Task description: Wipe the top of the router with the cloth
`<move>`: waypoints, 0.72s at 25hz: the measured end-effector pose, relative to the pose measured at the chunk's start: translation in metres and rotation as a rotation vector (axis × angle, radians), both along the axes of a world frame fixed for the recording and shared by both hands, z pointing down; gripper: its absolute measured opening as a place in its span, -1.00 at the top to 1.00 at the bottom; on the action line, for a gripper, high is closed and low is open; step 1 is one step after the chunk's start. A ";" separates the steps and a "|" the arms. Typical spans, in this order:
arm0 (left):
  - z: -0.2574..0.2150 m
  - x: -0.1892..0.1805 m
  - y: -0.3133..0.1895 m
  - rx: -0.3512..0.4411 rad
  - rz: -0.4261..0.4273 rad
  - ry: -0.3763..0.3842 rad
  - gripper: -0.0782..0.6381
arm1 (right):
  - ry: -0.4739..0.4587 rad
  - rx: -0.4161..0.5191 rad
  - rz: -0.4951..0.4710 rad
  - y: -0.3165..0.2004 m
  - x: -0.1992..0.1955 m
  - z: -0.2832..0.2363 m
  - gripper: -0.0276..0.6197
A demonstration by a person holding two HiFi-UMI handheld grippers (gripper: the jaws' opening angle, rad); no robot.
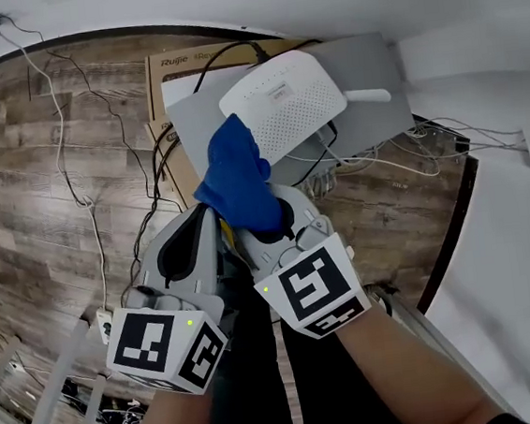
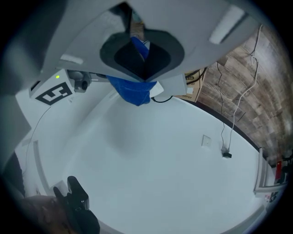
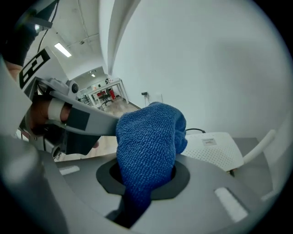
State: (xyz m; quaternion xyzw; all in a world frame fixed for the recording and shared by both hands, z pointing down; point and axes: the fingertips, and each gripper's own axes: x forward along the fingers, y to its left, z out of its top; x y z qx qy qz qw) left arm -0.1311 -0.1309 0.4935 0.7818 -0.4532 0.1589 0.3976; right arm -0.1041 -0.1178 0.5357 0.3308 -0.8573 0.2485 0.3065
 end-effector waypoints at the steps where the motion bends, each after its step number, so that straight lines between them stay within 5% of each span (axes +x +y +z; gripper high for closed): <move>1: -0.006 0.002 -0.002 0.005 0.005 -0.001 0.78 | 0.003 0.004 0.007 -0.001 0.004 -0.008 0.62; 11: -0.067 0.004 -0.012 0.072 -0.062 0.015 0.78 | -0.034 0.097 0.000 -0.005 0.020 -0.107 0.62; 18: -0.053 -0.035 0.000 0.055 -0.136 -0.005 0.78 | -0.104 0.050 -0.035 0.012 -0.030 -0.080 0.62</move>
